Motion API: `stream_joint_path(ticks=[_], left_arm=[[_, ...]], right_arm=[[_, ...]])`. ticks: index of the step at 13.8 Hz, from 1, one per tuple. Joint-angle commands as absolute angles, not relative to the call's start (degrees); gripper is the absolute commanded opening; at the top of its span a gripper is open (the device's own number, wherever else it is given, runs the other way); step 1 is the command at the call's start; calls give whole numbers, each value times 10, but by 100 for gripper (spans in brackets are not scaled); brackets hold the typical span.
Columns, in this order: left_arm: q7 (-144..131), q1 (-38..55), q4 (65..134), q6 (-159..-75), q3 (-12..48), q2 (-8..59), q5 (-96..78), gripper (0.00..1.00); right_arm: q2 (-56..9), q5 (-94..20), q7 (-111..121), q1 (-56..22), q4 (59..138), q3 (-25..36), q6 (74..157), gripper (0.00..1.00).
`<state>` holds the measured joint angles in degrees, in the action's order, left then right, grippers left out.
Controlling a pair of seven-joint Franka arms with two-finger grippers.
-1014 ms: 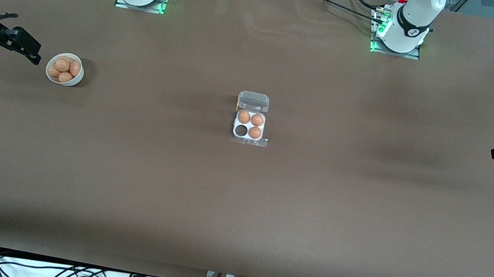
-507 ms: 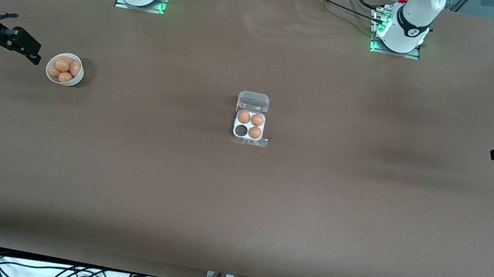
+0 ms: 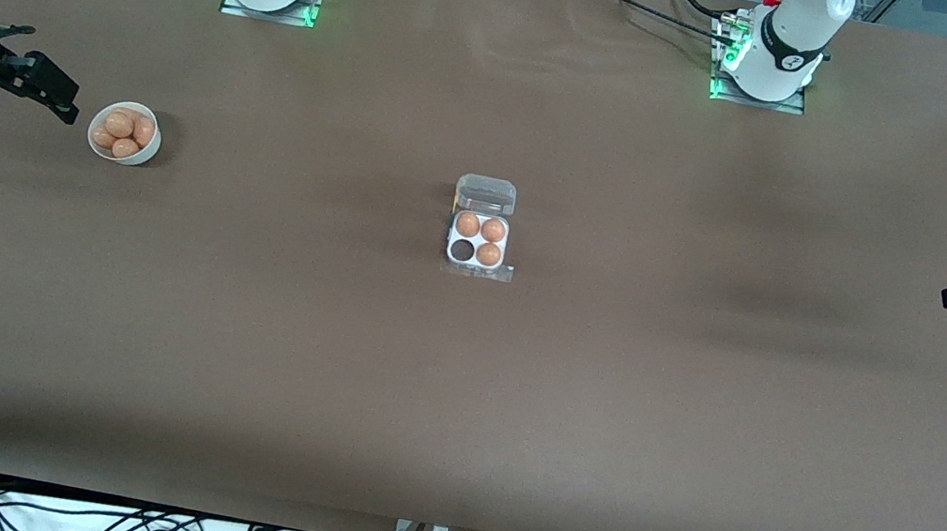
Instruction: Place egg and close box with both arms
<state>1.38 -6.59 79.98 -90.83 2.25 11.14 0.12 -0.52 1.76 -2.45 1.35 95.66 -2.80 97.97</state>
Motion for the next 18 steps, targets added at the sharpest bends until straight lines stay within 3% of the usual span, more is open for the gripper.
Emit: stream_joint_path(ticks=[1,18], left_arm=[[25,-69,800,-903,25,109,0,100],[25,-70,800,-903,25,109,0,100]], right_arm=[[0,12,-29,17,960,-29,976,100],[-17,18,-20,18,959,-29,977,100]])
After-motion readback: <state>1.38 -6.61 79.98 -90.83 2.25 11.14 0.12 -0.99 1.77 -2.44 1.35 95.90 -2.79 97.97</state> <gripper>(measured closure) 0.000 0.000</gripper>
